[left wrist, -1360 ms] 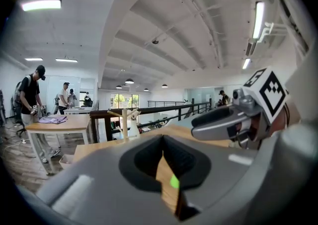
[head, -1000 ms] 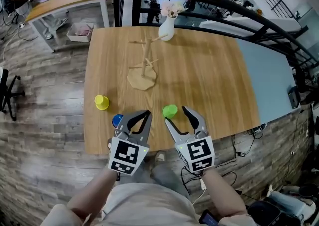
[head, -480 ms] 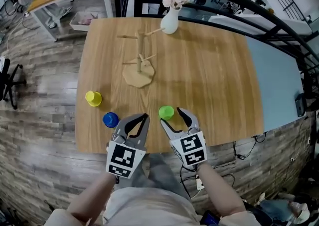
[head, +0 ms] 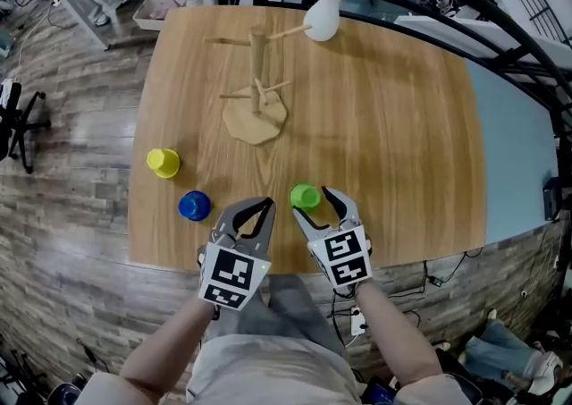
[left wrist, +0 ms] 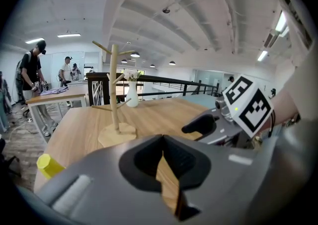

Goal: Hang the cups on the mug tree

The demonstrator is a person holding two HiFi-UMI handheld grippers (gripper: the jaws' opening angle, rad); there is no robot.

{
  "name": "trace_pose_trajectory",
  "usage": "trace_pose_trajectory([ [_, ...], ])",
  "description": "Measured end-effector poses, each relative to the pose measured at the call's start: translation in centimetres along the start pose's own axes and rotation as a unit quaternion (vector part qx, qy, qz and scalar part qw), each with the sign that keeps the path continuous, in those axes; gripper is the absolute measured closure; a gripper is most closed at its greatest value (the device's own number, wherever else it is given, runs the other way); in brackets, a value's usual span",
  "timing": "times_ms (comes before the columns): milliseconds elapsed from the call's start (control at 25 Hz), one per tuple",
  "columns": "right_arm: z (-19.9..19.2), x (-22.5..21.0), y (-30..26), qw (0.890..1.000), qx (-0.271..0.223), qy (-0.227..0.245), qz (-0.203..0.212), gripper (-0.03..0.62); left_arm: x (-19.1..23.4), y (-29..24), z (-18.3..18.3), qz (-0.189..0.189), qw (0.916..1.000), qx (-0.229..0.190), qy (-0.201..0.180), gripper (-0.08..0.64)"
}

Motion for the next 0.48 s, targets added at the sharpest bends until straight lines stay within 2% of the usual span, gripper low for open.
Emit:
trace_pose_trajectory([
  [480,-3.6,-0.8,-2.7,1.000,0.024,-0.007,0.012,0.310,0.9,-2.1,-3.4,-0.014,0.9996,0.026,0.000,0.557],
])
Point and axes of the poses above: the fingertips, and each gripper's own axes: y backward along the fingers, x to its left, z out of its top, the point moved 6 cm from there along y, backward along the fingers, and after that the axes turned 11 degrees about -x, right-handed, at the moved point
